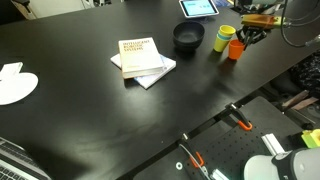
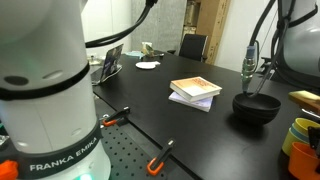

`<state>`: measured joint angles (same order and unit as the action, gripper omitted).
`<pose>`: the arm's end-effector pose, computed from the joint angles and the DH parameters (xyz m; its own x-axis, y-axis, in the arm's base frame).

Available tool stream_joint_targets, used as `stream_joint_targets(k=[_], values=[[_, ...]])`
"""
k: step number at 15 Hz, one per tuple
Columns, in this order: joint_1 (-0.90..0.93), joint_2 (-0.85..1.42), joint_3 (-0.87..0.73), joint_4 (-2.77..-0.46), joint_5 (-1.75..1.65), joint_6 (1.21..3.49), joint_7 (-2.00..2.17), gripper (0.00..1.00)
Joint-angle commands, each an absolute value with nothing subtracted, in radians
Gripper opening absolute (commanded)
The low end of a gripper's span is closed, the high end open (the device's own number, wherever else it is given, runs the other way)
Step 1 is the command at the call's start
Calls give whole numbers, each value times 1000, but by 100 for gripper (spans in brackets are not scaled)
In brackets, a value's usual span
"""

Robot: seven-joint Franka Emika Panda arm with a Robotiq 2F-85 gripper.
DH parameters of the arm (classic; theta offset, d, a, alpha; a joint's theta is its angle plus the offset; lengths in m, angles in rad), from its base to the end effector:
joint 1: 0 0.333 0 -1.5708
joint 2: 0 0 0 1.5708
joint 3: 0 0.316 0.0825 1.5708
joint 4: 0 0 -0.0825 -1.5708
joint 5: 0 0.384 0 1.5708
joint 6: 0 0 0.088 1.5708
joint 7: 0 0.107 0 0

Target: Stack the cups on top of eachother

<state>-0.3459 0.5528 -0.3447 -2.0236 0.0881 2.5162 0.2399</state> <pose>0.4616 -0.3798 0.1848 0.5760 -0.8174 0.0091 -0.8111 -0.5702 0.1300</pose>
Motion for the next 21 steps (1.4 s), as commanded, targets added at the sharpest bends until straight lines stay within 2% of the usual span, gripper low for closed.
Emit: stream_joint_targets(k=[1, 7, 15, 21], values=[[-252, 507, -443, -2028, -9, 2501, 396, 2], [-168, 423, -535, -2022, -129, 2461, 577, 2], [-144, 312, -495, -2011, -148, 2473, 656, 2], [-138, 319, -446, -1995, -150, 2460, 683, 2]])
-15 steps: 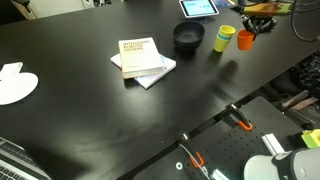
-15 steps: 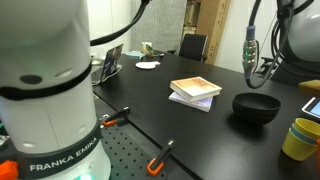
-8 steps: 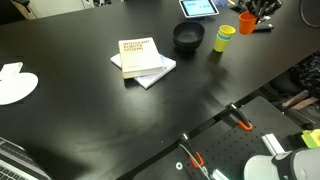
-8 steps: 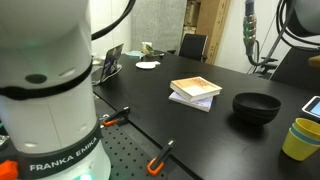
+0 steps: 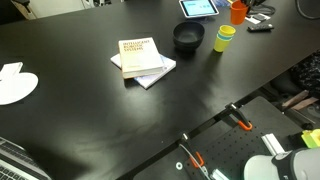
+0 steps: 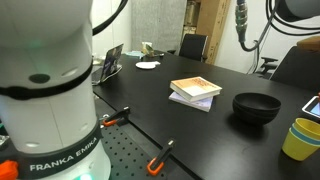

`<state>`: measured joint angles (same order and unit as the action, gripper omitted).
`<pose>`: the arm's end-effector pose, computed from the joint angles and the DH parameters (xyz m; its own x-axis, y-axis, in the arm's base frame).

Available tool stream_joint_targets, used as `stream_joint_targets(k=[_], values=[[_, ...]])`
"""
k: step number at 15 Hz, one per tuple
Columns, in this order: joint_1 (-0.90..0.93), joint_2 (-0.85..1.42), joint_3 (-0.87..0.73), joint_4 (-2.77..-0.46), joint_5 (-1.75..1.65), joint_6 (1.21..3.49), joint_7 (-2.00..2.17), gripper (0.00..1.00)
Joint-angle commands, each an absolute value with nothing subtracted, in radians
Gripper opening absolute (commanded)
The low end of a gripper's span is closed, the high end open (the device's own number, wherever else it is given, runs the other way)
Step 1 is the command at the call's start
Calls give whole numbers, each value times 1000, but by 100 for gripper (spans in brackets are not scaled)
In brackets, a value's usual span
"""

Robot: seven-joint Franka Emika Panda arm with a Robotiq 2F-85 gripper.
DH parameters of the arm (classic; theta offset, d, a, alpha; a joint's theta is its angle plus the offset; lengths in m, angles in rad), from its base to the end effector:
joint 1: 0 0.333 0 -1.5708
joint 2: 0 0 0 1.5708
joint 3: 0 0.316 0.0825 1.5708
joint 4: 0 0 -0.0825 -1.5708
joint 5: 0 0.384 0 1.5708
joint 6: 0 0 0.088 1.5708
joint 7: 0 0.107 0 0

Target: Stack the cups on top of eachother

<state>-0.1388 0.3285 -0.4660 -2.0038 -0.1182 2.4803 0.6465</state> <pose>0.5159 -0.3407 0.3277 0.4225 -0.8661 0.2672 -0.9057 -0.4147 0.0877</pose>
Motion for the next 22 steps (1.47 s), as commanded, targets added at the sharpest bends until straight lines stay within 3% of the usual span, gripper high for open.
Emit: stream_joint_targets(k=[1, 22], values=[[-141, 323, -438, -1994, -146, 2459, 681, 2], [-169, 448, -385, -1958, -83, 2446, 644, 2]])
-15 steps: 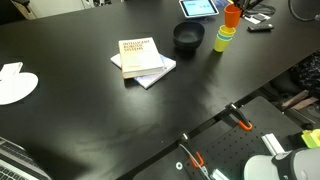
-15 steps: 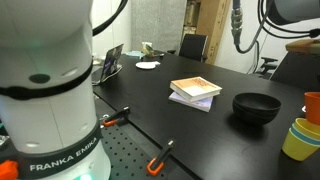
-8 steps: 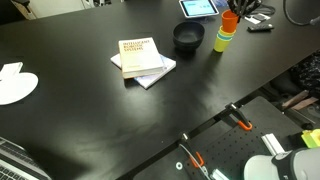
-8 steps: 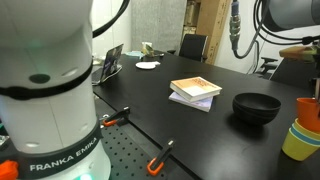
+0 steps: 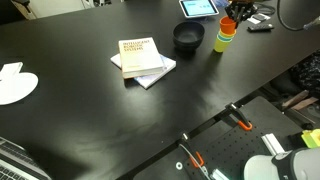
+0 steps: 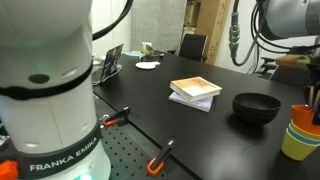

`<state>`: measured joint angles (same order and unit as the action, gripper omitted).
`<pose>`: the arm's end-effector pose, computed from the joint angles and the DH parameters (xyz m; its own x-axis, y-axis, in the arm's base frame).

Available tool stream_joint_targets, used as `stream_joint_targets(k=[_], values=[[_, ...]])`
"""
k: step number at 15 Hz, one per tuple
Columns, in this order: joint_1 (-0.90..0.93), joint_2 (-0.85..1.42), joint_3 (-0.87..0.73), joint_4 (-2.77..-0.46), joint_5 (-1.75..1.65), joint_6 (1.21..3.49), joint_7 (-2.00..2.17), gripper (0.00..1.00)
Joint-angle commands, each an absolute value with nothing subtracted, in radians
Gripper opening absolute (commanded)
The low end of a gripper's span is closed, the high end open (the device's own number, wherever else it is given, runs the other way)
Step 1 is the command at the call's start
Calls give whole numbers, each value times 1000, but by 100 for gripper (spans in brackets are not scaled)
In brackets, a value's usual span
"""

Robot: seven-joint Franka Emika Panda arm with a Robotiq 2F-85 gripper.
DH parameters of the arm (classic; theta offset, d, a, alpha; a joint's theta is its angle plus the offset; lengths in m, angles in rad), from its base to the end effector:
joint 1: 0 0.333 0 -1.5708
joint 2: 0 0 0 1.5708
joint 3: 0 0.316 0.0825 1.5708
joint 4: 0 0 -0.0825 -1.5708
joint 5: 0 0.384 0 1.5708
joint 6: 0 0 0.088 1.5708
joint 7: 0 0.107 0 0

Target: Stack the cups on top of eachother

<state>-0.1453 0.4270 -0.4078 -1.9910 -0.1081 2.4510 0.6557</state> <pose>0.5292 -0.3152 0.2694 0.4686 -0.8646 0.1811 -0.8816 -0.4446 0.1587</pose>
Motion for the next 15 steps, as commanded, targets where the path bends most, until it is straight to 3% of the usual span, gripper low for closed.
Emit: stream_joint_targets(k=[1, 2, 4, 12, 15], values=[[-170, 453, -385, -1955, -80, 2445, 644, 2], [-172, 456, -381, -1953, -73, 2447, 642, 32], [-175, 463, -378, -1948, -62, 2447, 644, 39], [-166, 425, -387, -1973, -53, 2444, 652, 100], [-148, 358, -390, -2019, -68, 2462, 658, 100]])
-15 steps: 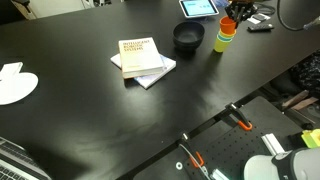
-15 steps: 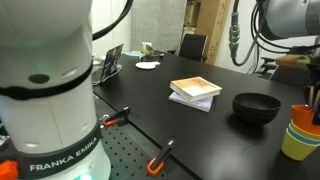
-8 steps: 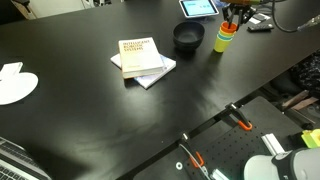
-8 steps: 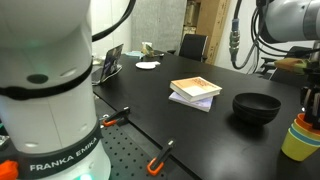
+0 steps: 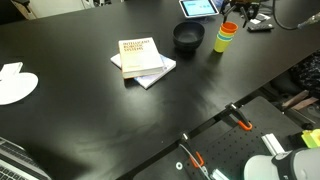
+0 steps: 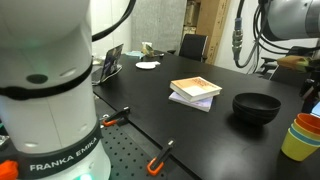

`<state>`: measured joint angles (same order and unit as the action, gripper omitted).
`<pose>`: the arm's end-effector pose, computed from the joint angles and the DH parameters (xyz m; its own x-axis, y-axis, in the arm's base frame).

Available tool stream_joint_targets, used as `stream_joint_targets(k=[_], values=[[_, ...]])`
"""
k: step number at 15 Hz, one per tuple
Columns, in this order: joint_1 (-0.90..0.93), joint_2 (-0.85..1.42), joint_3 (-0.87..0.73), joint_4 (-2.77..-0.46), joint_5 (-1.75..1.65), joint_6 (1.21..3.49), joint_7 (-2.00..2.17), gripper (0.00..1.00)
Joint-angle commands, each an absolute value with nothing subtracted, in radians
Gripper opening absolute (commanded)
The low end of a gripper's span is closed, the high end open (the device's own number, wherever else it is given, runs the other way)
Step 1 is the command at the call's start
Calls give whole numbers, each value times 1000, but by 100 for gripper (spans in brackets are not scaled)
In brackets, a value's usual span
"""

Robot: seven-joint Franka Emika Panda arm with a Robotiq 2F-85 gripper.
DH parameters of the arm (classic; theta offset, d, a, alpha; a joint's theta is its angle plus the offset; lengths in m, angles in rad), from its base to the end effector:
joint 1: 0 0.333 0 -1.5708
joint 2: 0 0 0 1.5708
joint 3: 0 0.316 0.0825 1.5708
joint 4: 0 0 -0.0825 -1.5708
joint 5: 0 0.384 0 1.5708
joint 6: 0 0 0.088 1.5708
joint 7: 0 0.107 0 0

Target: Stack the cups on top of eachother

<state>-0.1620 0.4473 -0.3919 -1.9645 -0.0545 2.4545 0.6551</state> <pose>0.5359 -0.3185 0.2675 0.4326 -0.8847 0.1737 -0.9009 -0.4168 0.1212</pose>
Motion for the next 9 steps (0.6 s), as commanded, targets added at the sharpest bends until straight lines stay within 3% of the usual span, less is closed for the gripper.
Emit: stream_joint_targets(k=[1, 9], values=[[-145, 327, -383, -2039, -59, 2456, 656, 100], [-134, 194, -312, -2166, 0, 2405, 698, 100]])
